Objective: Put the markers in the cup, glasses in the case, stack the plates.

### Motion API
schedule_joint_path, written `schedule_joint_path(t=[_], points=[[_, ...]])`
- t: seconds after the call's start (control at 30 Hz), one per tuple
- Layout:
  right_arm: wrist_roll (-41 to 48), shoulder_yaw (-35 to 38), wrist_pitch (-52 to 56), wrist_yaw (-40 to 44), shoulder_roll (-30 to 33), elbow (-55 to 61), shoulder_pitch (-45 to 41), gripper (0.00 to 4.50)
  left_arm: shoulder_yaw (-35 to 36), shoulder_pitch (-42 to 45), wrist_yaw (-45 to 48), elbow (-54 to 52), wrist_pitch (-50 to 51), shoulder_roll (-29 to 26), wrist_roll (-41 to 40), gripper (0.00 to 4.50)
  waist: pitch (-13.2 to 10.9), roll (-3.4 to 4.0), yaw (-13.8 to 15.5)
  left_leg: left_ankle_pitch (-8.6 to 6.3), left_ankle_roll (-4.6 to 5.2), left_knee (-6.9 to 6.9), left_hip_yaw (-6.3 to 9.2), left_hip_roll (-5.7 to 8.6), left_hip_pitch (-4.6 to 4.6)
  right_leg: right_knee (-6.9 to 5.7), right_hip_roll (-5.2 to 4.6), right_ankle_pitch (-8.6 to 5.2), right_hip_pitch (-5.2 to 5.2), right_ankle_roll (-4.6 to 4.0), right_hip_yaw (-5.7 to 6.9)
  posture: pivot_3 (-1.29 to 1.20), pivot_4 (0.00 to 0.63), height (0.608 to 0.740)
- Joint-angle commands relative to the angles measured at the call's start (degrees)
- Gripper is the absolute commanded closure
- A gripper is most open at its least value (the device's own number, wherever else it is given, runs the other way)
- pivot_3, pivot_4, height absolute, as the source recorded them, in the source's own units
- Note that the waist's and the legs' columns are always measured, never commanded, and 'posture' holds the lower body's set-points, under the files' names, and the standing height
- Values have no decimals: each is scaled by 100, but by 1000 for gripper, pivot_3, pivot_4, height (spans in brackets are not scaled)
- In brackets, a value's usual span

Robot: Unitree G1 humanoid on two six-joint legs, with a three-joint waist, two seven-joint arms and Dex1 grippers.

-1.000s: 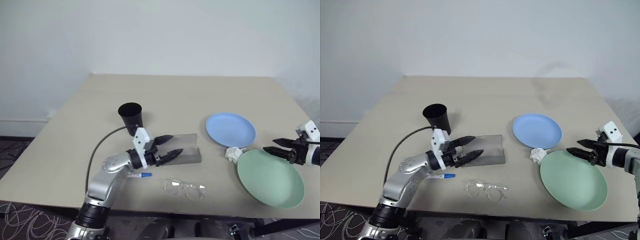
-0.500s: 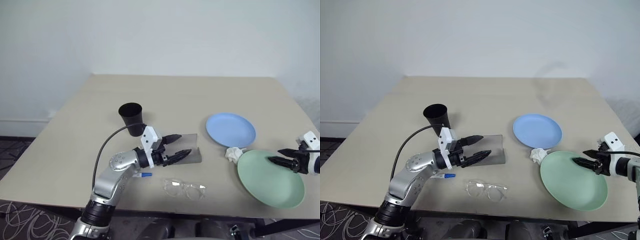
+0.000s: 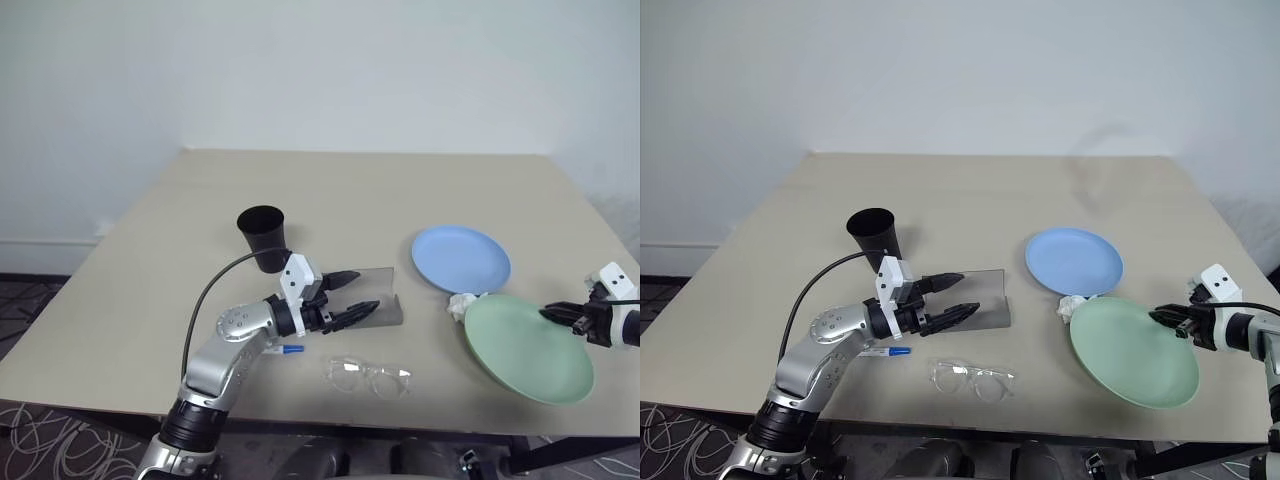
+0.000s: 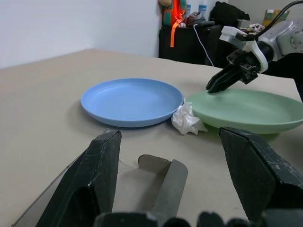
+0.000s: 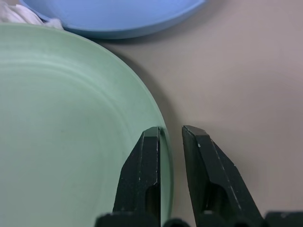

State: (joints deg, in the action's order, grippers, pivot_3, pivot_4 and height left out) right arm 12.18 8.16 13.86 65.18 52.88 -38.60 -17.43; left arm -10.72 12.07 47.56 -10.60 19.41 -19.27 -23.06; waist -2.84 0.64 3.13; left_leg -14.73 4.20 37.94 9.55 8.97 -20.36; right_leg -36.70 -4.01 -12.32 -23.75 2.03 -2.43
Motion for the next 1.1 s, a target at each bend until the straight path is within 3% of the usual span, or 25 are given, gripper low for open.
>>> schedule_joint_path(t=[0.03, 0.07, 0.2, 0.57, 0.67, 0.77, 1.1], points=[[99, 90, -86, 135, -2, 67, -213, 3740, 63, 155, 26, -84, -95, -17, 7, 1031, 0, -1, 3, 0, 0, 1, 1, 0, 3, 0, 0, 0, 4, 0, 1, 0, 0, 740], [114, 88, -83, 182, -6, 74, -233, 3740, 65, 154, 26, -83, -96, -19, 8, 1031, 0, -1, 3, 0, 0, 0, 2, 0, 7, 0, 0, 0, 7, 0, 1, 0, 0, 740], [19, 24, -134, 221, -16, -5, -321, 4468, 75, 148, 16, -78, -105, -23, 21, 1031, 0, 0, 1, -1, 1, -1, 2, 0, 8, 1, -1, 0, 9, 0, 1, 0, 0, 740], [-193, -144, -380, 314, 17, -452, -631, 4468, 95, 140, 26, -68, -113, -47, 35, 1031, 0, 0, 1, -1, 1, -1, 2, 0, 11, 1, -1, 0, 11, 0, 1, 0, 0, 740], [-191, -139, -448, 297, 19, -551, -742, 3865, 101, 152, 30, -57, -113, -49, 37, 1031, 0, 0, 1, -1, 1, -1, 3, 0, 12, 0, 0, 0, 12, 0, 2, 0, 0, 740], [-195, -154, -435, 371, 24, -608, -797, 2951, 93, 135, 21, -86, -103, -50, 36, 1031, 0, 0, 2, -1, 1, -2, 2, 0, 12, 1, 0, 0, 12, 0, 1, 0, 0, 740], [-460, -401, -466, 727, 178, -850, -774, 2951, 103, 141, 23, -83, -101, -68, 39, 1031, 0, 1, 1, -2, 3, -2, 3, 0, 11, 1, -1, 0, 11, 0, 2, 0, 0, 740]])
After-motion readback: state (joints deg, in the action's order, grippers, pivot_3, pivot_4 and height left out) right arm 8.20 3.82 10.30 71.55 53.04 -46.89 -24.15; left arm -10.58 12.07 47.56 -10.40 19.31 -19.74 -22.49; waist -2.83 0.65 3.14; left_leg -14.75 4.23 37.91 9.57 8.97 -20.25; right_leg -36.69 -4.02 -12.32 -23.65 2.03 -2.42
